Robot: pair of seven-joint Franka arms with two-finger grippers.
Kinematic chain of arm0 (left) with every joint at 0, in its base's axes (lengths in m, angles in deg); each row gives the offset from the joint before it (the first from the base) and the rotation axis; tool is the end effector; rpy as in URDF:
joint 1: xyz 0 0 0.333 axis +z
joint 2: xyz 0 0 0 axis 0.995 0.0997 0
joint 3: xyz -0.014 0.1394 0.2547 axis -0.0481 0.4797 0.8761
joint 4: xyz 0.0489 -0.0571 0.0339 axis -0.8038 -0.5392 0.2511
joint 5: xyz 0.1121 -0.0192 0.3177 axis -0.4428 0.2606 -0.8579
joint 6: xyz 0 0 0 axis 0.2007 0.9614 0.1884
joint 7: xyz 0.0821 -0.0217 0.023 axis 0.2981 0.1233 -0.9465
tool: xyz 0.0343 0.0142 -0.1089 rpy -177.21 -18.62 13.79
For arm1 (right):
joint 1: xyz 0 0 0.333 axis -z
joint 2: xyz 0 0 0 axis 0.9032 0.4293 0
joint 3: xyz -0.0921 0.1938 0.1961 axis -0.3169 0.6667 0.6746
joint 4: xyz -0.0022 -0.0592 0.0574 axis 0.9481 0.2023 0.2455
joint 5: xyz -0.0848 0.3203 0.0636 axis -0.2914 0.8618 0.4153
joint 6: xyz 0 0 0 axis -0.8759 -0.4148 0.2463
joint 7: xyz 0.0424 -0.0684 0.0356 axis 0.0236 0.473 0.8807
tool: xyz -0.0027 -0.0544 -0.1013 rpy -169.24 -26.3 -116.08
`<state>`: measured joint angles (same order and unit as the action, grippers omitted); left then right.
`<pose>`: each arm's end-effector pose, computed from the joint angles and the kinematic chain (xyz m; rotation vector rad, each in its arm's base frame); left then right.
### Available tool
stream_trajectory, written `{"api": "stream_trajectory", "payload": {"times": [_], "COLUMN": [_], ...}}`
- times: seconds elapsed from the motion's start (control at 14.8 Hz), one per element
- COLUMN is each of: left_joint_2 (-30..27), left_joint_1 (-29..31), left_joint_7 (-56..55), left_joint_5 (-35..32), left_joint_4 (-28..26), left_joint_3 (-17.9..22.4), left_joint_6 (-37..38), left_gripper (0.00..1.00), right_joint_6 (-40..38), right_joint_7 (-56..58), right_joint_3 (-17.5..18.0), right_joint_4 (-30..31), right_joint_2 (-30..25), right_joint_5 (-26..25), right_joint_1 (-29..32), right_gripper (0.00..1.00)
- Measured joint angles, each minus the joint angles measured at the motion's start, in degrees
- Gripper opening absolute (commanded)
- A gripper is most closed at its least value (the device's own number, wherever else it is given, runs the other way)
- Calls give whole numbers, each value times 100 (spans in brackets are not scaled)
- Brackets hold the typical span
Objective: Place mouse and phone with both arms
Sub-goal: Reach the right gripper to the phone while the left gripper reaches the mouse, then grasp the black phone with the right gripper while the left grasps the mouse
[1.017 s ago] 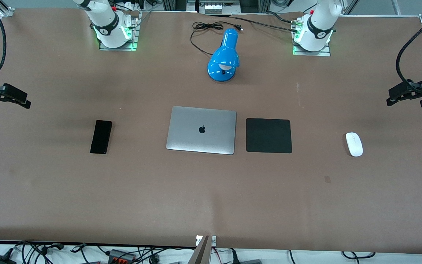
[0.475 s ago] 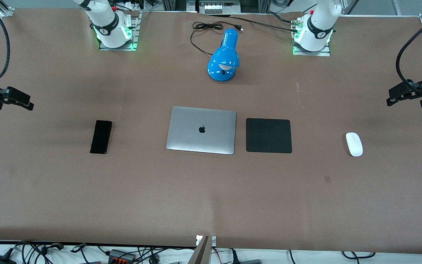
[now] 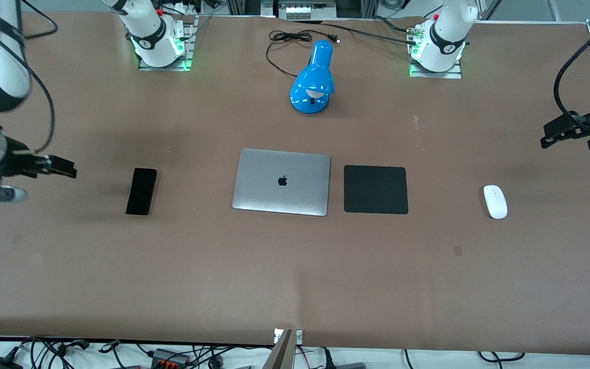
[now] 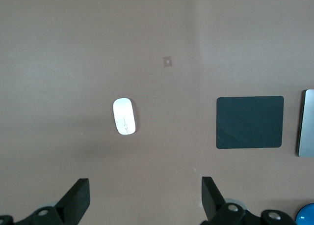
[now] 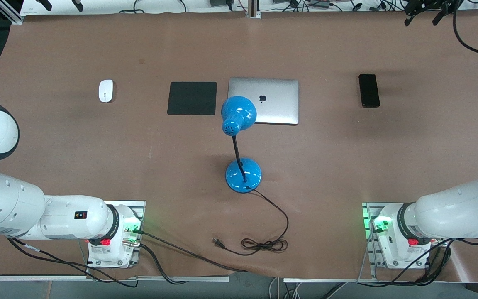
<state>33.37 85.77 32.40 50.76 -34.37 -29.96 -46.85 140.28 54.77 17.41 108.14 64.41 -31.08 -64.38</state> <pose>0.5216 0.0261 0.5737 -3.1392 0.0537 0.0064 0.5756 -0.0196 0.4516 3.1365 0.0143 -0.1620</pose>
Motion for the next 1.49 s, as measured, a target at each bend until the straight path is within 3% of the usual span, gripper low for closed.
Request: {"api": "stream_trajectory", "payload": {"times": [0.27,0.54,0.75,1.02,1.22,1.36,1.49], "left_joint_2": [404,1264,1872,2293,2306,2319,2324], "left_joint_1": [-33,-18,72,327,479,592,729], "left_joint_7": [18,34,26,18,10,11,14], "left_joint_5": [0,0,-40,-372,-407,-410,-411], "left_joint_4": [-26,-42,-77,-647,-1606,-2364,-2913], "left_joint_3": [-13,-7,25,40,47,51,53], "left_joint_6": [22,-37,-539,-1854,-3469,-4762,-5566], "left_gripper": [100,100,100,100,100,100,100], "right_joint_6": [436,776,1247,2281,2928,3174,3397], "right_joint_7": [0,-338,-494,-988,-1169,-1175,-1185], "right_joint_3": [-1,-1,-1,0,0,-5,-19], "right_joint_4": [160,794,1244,2038,2554,2701,2728], "right_joint_2": [456,519,516,564,639,747,918], "right_joint_5": [-5,-31,-150,-152,-152,-152,-152], "right_joint_1": [-27,-133,-253,-412,-525,-526,-523], "right_gripper": [100,100,100,100,100,100,100]}}
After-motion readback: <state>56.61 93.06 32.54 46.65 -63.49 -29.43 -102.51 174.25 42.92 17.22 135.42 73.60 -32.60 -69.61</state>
